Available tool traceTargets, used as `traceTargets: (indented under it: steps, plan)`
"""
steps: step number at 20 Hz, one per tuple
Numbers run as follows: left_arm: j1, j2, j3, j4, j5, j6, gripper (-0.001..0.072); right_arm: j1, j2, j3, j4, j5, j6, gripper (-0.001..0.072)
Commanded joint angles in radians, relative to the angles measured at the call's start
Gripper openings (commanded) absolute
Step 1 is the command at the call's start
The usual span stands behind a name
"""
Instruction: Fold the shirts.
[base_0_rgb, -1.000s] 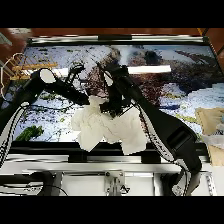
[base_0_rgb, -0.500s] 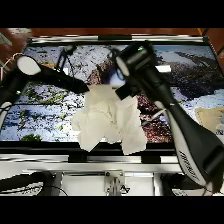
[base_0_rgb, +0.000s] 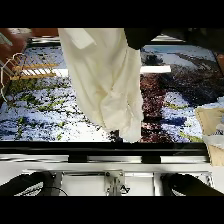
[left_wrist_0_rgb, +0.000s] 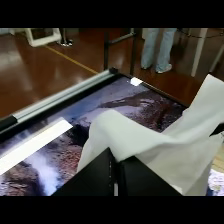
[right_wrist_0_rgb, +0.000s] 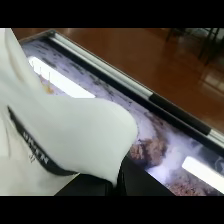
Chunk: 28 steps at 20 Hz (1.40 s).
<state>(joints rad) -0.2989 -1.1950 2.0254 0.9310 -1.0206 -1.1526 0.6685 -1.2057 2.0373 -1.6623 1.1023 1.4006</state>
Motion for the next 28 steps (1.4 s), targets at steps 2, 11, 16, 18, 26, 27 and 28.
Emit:
traceTargets:
  steps: [2,11,16,18,26,27,28]
  plan:
    - [-0.003,0.050,0.031,0.318,-0.289,-0.124,0.0057,-0.001,0.012,-0.026,0.089,0.370,-0.018,0.0081]
    - [-0.026,0.040,-0.564,0.326,-0.518,-0.162,0.0057,-0.001,-0.186,-0.378,0.122,0.634,-0.062,0.0082]
    - [-0.026,0.015,-0.855,0.296,-0.184,-0.161,0.0058,-0.001,-0.261,-0.439,0.075,0.394,-0.024,0.0083]
    - [-0.026,-0.021,-0.879,0.296,-0.147,-0.161,0.0058,-0.001,-0.274,-0.439,0.021,0.284,0.039,0.0083]
    - [-0.026,-0.038,-0.842,0.296,-0.109,-0.161,0.0057,-0.001,-0.277,-0.439,-0.067,0.467,0.290,0.0465]
    - [-0.026,-0.037,-0.832,0.296,-0.108,-0.161,0.0057,-0.001,-0.277,-0.444,-0.066,0.527,0.319,0.0466]
    - [-0.026,-0.037,-0.823,0.296,-0.103,-0.161,0.0058,0.000,-0.277,-0.455,-0.058,0.573,0.334,0.0466]
